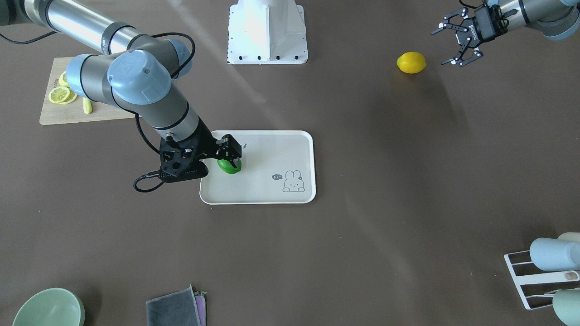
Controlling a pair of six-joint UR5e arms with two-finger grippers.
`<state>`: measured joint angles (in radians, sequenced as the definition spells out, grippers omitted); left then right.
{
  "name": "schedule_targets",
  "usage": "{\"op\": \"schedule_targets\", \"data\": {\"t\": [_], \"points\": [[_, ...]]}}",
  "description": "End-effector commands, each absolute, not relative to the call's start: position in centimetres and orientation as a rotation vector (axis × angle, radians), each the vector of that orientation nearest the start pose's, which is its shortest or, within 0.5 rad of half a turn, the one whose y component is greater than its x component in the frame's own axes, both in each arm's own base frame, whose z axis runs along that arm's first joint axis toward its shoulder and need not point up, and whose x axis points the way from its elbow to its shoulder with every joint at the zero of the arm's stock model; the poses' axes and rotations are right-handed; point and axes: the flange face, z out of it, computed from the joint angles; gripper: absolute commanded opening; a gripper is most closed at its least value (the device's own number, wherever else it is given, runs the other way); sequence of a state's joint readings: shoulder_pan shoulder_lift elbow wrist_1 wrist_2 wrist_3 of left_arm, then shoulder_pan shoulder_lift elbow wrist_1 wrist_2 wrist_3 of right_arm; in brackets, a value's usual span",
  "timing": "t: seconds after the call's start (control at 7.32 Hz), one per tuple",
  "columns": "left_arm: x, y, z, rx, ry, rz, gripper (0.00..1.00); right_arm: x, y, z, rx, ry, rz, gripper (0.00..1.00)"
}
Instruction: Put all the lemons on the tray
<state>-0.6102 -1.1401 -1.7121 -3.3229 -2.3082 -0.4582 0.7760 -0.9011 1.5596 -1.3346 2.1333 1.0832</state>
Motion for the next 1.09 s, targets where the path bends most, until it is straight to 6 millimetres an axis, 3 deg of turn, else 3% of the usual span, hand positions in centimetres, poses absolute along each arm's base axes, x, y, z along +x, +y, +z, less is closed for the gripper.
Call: {"op": "schedule_targets", "data": {"t": [0.0,0.27,0.55,0.82,0.96], "points": [[20.2,-21.2,57.8,0.706,1.398,1.002,0.97,-40.1,-57.2,22.4,0.084,-1.031,0.048,1.0],[20.9,-21.4,58.2,0.748,1.383,1.056,0.97,-38.2,-58.3,22.9,0.085,-1.031,0.074,1.0],[23.2,-21.1,57.7,0.753,1.405,1.085,0.97,-36.2,-59.3,23.8,0.072,-1.034,0.099,1.0],[25.8,-20.5,57.7,0.767,1.402,1.09,0.97,-32.1,-59.7,27.2,0.061,-1.037,0.075,1.0],[26.2,-20.5,57.6,0.766,1.404,1.092,0.97,-31.3,-59.7,28.7,0.069,-1.021,0.059,1.0]]}}
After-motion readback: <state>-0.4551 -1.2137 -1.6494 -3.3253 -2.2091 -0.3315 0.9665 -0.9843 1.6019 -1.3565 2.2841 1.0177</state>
